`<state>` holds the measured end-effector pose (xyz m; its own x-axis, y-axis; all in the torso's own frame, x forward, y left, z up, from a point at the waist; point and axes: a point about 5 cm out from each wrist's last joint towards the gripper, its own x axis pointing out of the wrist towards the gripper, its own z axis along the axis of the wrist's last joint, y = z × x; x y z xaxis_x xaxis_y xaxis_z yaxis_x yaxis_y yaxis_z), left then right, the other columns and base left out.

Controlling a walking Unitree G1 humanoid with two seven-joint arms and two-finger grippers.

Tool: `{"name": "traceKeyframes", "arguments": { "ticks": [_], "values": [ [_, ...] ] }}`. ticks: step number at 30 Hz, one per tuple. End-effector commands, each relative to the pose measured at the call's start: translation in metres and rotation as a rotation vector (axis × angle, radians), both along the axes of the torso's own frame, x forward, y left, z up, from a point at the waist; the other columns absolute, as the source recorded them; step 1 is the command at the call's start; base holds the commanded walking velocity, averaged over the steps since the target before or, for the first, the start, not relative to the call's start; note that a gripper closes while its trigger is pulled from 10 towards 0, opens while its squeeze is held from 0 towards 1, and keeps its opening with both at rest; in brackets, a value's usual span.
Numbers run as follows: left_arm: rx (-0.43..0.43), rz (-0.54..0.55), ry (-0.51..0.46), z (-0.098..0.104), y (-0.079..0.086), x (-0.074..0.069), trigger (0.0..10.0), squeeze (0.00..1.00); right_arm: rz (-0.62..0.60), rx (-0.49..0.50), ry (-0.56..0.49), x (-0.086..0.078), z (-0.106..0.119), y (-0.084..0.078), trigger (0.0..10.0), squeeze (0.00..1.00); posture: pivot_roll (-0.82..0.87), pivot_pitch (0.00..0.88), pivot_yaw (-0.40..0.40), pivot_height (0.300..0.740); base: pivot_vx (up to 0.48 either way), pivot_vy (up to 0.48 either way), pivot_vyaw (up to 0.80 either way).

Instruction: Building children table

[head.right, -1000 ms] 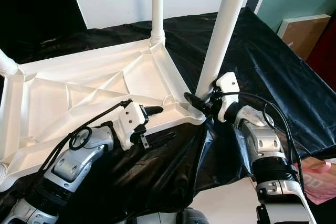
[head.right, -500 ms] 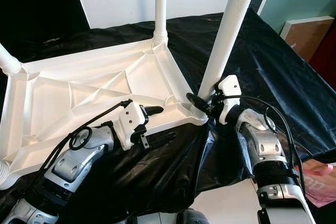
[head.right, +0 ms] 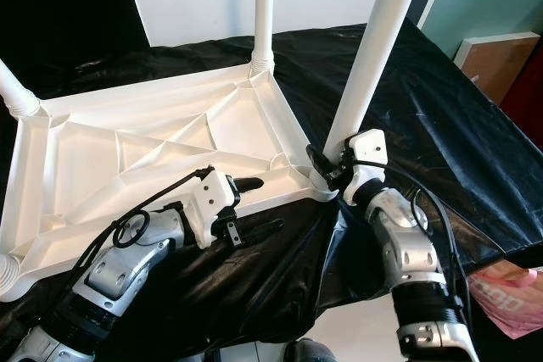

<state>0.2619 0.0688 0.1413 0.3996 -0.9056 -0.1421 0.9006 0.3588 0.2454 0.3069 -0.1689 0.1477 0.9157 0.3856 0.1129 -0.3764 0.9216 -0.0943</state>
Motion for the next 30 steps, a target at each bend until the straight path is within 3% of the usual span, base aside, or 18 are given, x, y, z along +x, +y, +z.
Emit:
{"name": "traceKeyframes", "arguments": {
  "ticks": [1, 5, 8, 9, 16, 18, 20, 30],
  "values": [
    [0.018, -0.043, 0.003, -0.002, -0.002, -0.003, 10.0, 0.00, -0.129, -0.009, 0.101, -0.005, -0.021, -0.008, 10.0, 0.00, 0.03, 0.103, -0.056, 0.740, 0.000, 0.000, 0.00],
    [0.016, -0.044, 0.003, -0.002, -0.003, -0.003, 10.0, 0.00, -0.281, 0.023, 0.142, -0.009, -0.031, -0.011, 10.0, 0.00, 0.03, 0.102, -0.055, 0.740, 0.000, 0.000, 0.00],
    [0.016, -0.046, 0.003, -0.002, -0.004, -0.004, 10.0, 0.00, -0.329, 0.032, 0.150, -0.011, -0.033, -0.011, 10.0, 0.00, 0.03, 0.102, -0.055, 0.740, 0.000, 0.000, 0.00],
    [0.017, -0.048, 0.003, -0.003, -0.004, -0.004, 10.0, 0.00, -0.420, 0.054, 0.157, -0.016, -0.036, -0.008, 10.0, 0.00, 0.03, 0.100, -0.056, 0.740, 0.000, 0.000, 0.00],
    [0.014, -0.055, 0.000, -0.002, -0.006, -0.003, 10.0, 0.00, -0.577, 0.103, 0.166, -0.025, -0.038, 0.005, 10.0, 0.00, 0.02, 0.096, -0.059, 0.740, 0.000, 0.000, 0.00],
    [0.014, -0.055, 0.000, -0.002, -0.006, -0.003, 10.0, 0.00, -0.577, 0.103, 0.166, -0.025, -0.038, 0.005, 10.0, 0.00, 0.02, 0.096, -0.059, 0.740, 0.000, 0.000, 0.00],
    [0.011, -0.059, -0.001, -0.001, -0.008, -0.004, 10.0, 0.00, -0.600, 0.124, 0.166, -0.029, -0.036, 0.016, 10.0, 0.00, 0.02, 0.095, -0.055, 0.740, 0.000, 0.000, 0.00],
    [0.012, -0.068, 0.001, -0.001, -0.009, -0.004, 10.0, 0.00, -0.592, 0.134, 0.149, -0.032, -0.030, 0.021, 10.0, 0.00, 0.01, 0.100, -0.054, 0.740, 0.000, 0.000, 0.00]
  ]
}}
